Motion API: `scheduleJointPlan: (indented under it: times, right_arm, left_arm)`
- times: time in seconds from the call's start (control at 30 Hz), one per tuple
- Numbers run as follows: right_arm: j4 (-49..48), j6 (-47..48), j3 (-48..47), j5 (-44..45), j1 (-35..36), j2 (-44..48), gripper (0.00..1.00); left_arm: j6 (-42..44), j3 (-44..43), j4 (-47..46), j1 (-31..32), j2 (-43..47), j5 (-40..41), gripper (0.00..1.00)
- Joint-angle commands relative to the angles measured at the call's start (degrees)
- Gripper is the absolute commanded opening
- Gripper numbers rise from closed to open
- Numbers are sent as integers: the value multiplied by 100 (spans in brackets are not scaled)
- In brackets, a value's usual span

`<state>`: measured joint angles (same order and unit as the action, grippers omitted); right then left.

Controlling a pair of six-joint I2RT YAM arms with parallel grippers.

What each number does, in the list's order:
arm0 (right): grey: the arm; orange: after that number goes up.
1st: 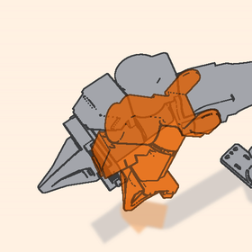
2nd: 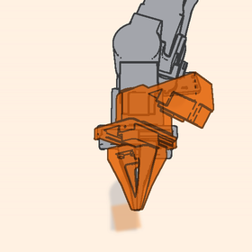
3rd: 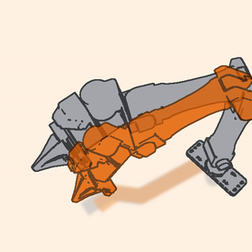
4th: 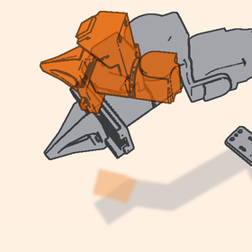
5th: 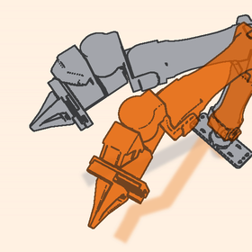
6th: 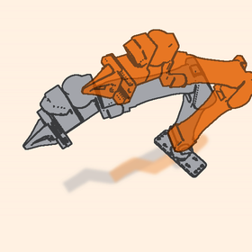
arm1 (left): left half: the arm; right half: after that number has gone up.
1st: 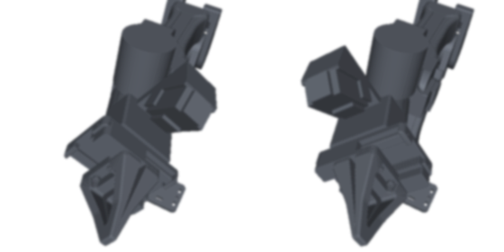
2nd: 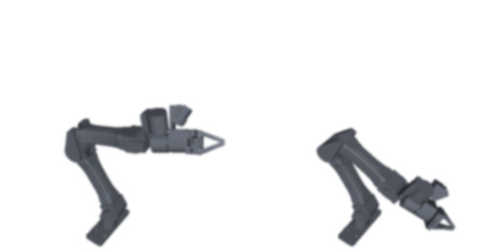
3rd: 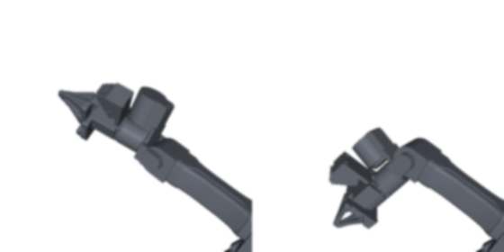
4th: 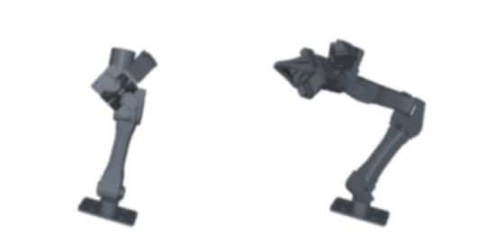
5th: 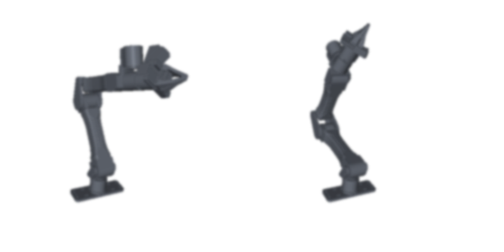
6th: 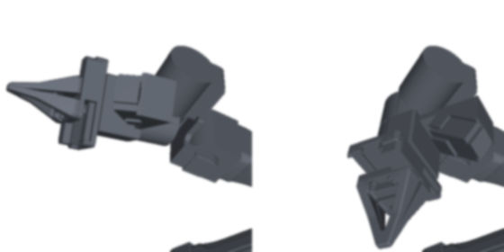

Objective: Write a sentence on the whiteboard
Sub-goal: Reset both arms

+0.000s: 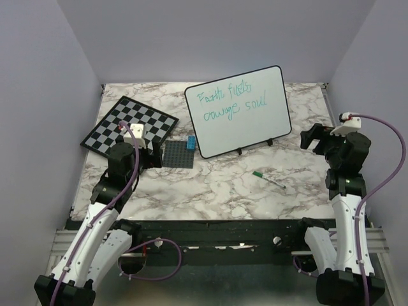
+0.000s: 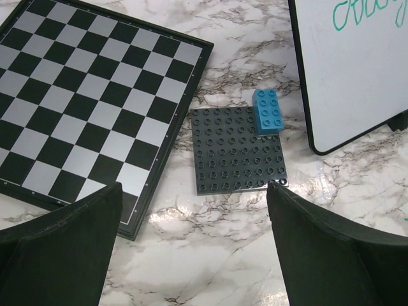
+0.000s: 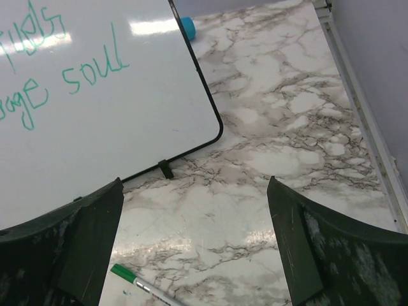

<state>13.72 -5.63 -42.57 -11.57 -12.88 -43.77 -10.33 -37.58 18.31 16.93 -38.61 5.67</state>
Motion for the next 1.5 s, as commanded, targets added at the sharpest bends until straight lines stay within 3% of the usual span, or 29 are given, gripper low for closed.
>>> scheduleJointPlan:
  times: [0.0,0.37,1.47]
  right_arm:
    - [-352,-123,20,-135,-39,237,100]
    - [-335,-483,-32,550,-39,229,100]
    - [-334,-369,20,305,-47,158,100]
  left_arm:
    - [13,5,-81,-32,-15,-154,99]
    - [-13,49,-178,-32,11,-251,99]
    - [-48,102,-248,-40,425,-479,99]
